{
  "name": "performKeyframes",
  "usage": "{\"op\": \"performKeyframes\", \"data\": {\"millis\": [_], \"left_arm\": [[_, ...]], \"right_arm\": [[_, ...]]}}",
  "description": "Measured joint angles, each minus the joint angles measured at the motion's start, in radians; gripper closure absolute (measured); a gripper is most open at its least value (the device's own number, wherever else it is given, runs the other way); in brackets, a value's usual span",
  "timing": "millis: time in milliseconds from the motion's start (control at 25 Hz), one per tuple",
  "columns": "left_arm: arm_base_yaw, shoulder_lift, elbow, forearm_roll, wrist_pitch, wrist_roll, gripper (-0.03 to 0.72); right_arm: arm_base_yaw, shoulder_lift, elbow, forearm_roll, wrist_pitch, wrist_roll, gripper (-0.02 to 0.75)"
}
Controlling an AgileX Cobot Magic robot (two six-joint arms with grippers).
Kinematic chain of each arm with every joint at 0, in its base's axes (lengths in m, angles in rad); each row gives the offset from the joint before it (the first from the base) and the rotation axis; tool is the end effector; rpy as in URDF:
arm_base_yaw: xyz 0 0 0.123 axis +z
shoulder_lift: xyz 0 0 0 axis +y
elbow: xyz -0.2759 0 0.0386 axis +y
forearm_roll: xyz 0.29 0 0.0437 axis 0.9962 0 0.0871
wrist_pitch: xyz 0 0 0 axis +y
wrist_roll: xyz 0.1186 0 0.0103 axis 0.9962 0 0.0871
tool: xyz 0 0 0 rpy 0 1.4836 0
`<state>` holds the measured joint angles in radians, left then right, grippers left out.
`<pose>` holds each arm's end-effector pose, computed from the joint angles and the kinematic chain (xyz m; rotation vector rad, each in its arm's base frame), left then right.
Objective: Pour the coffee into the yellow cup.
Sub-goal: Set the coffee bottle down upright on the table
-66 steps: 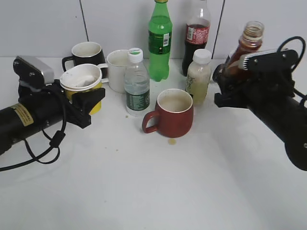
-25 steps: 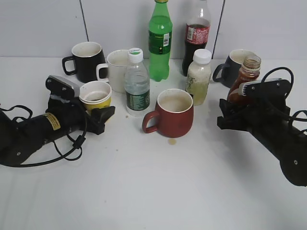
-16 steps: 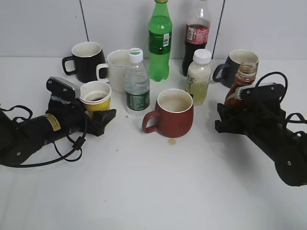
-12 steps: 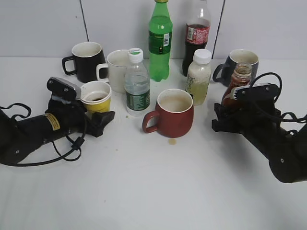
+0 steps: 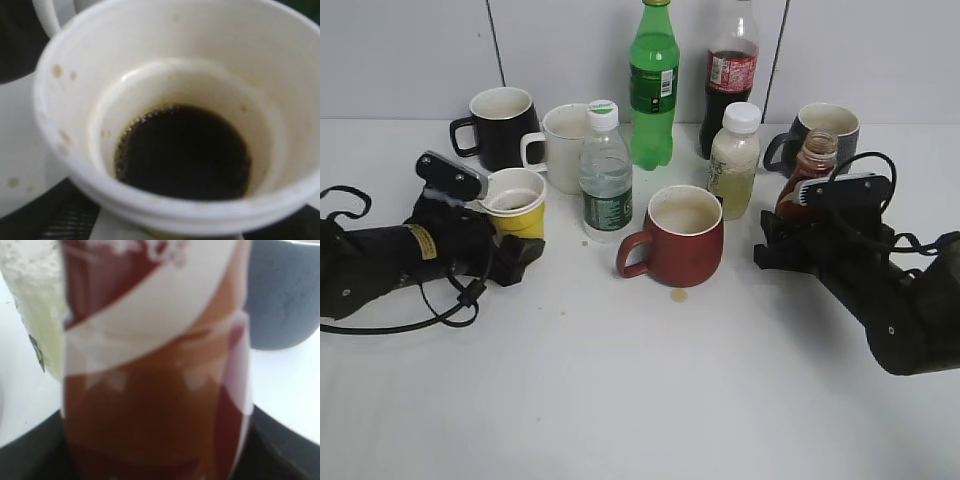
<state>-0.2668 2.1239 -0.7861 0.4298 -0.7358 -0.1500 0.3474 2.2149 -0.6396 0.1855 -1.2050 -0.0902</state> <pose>0.3616 -0.1333 0.0045 0.6305 2.0325 -0.3546 0.3373 0.1003 -0.0032 -0.2234 1.8423 0.0644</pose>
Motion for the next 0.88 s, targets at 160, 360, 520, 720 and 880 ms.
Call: {"op": "performKeyframes", "data": {"millis": [160, 360, 520, 720, 880], "left_arm": [[0.0, -0.035, 0.0, -0.003, 0.071, 0.0, 0.089], [0.0, -0.055, 0.0, -0.003, 0.146, -0.043, 0.091], [0.0, -0.065, 0.01, 0.001, 0.163, -0.073, 0.092], [0.0, -0.115, 0.073, 0.001, 0.175, -0.081, 0.093], [0.0, -0.171, 0.128, 0.001, 0.205, -0.085, 0.096]], "right_arm": [[0.0, 0.002, 0.0, 0.005, 0.005, 0.015, 0.186], [0.0, 0.002, 0.005, 0.006, 0.023, 0.021, 0.162], [0.0, -0.022, 0.031, 0.008, 0.045, 0.022, 0.16], [-0.001, -0.073, 0.089, 0.008, 0.056, 0.025, 0.16], [-0.001, -0.123, 0.131, 0.008, 0.108, 0.025, 0.16]]}}
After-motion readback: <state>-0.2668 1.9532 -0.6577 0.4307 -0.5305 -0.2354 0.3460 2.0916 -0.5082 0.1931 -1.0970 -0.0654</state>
